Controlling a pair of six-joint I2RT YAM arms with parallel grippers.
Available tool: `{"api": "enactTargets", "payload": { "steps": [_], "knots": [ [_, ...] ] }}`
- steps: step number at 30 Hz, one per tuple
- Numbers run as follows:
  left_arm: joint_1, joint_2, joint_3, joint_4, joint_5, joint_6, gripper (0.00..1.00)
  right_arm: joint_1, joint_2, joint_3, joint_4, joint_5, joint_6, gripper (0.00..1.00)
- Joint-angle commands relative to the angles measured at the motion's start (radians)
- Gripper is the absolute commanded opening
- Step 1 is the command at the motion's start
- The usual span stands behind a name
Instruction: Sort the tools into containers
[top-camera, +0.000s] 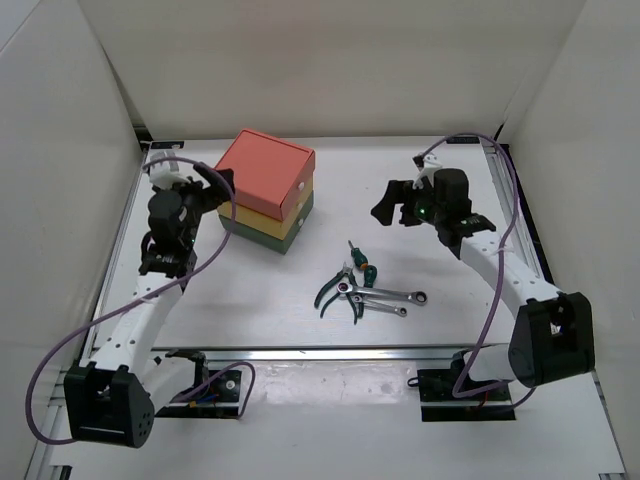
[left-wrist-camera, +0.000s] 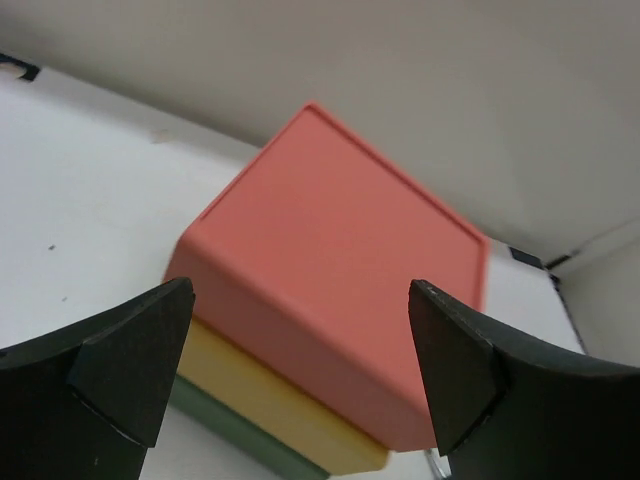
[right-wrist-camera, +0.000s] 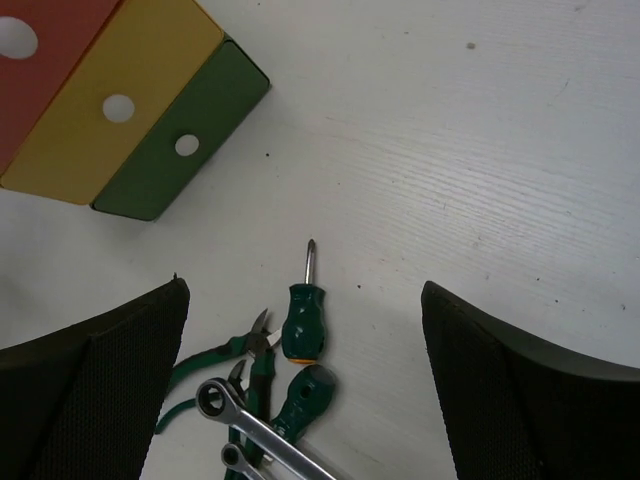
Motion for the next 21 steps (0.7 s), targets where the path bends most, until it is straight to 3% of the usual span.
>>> {"api": "enactTargets", "payload": {
  "steps": [1, 5, 8, 9, 10, 15, 16, 17, 21],
  "knots": [
    [0.000, 0.019, 0.153, -0.104, 0.120, 0.020, 0.99, 0.033, -0.006, 0.112, -0.083, 0.113, 0.034, 0.99],
    [0.019, 0.022, 0.146, -0.079, 0.045, -0.088, 0.99, 0.032, -0.010, 0.195, -0.093, 0.122, 0.087, 0.99],
    [0.108, 0.040, 0.175, -0.013, 0.214, -0.158, 0.99, 0.013, -0.009, 0.149, -0.031, 0.280, 0.280, 0.99],
    [0.108, 0.061, 0.192, 0.018, 0.270, -0.155, 0.99, -0.040, -0.006, 0.134, 0.012, 0.057, 0.262, 0.99],
    [0.108, 0.074, 0.207, 0.033, 0.304, -0.149, 0.99, -0.059, 0.006, 0.111, 0.070, -0.043, 0.249, 0.99],
    [0.106, 0.263, 0.347, 0.008, 0.515, -0.104, 0.99, -0.084, 0.150, 0.121, 0.236, -0.299, 0.335, 0.99],
    [0.100, 0.288, 0.365, 0.006, 0.584, -0.098, 0.99, -0.087, 0.178, 0.124, 0.269, -0.391, 0.359, 0.96],
    [0.095, 0.313, 0.369, 0.004, 0.601, -0.080, 0.99, -0.085, 0.233, 0.121, 0.314, -0.425, 0.414, 0.78],
    [0.033, 0.377, 0.326, 0.047, 0.537, -0.050, 0.99, -0.029, 0.332, 0.130, 0.472, -0.470, 0.482, 0.72]
  ]
}}
